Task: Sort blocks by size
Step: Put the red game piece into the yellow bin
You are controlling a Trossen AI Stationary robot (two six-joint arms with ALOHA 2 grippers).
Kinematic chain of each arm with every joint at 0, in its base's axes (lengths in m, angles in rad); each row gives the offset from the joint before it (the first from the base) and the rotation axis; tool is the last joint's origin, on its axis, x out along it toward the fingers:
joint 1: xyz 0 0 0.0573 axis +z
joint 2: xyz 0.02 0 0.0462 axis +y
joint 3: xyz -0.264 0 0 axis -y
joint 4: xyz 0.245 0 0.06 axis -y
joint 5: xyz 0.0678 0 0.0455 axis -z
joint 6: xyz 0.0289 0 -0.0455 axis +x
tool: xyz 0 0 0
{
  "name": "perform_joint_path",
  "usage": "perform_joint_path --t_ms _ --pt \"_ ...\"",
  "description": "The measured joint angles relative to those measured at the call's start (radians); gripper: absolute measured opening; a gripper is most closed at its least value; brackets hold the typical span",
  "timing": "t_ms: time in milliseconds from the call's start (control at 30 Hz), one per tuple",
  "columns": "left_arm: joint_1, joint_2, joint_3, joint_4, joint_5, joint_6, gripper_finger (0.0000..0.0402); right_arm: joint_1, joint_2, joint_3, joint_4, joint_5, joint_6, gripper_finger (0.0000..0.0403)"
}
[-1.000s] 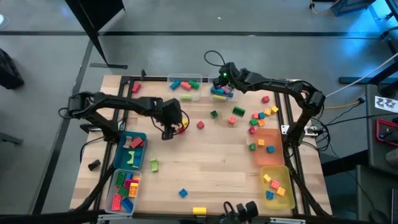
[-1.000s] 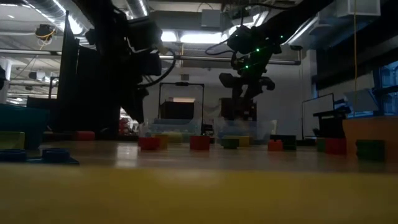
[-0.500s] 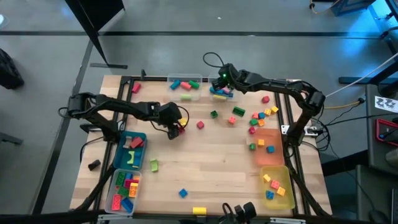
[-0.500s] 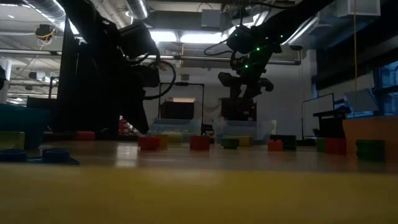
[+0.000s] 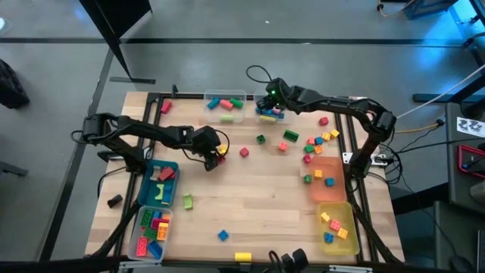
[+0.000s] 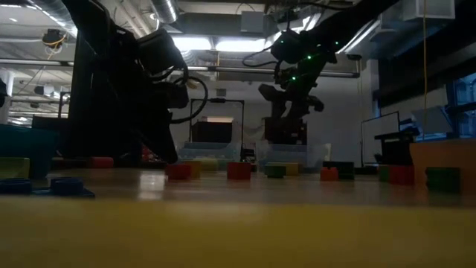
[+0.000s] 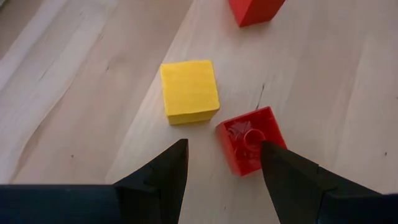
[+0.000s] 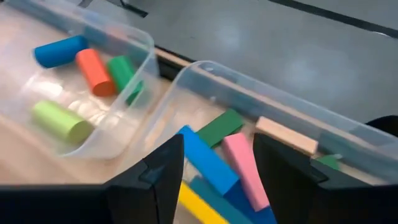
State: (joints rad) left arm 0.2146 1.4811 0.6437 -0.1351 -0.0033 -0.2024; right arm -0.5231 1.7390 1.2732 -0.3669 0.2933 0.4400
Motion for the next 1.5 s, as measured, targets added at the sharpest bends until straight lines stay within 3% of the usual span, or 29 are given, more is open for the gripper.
perform_joint_path --t_ms 367,800,933,1133,1500 --pt "-0.013 0.097 0.005 0.081 0.005 0.000 0.0163 0.121 0.000 0.000 0.006 0.001 -0.007 0.0195" --pt "-0.011 0.113 0.001 0.093 0.003 0.039 0.0008 0.432 -0.001 0.000 -0.002 -0.021 -0.057 0.0195" --pt "-0.012 0.113 0.001 0.093 0.012 0.033 0.0020 0.526 -0.001 0.000 -0.002 -0.026 -0.067 0.0195" --pt "-0.012 0.112 0.001 0.100 0.016 0.049 0.0038 0.618 -0.001 0.000 0.000 -0.021 -0.230 0.0195" --pt "-0.094 0.116 0.000 0.284 0.061 0.030 0.0012 0.650 -0.001 0.000 0.004 -0.049 -0.328 0.0195"
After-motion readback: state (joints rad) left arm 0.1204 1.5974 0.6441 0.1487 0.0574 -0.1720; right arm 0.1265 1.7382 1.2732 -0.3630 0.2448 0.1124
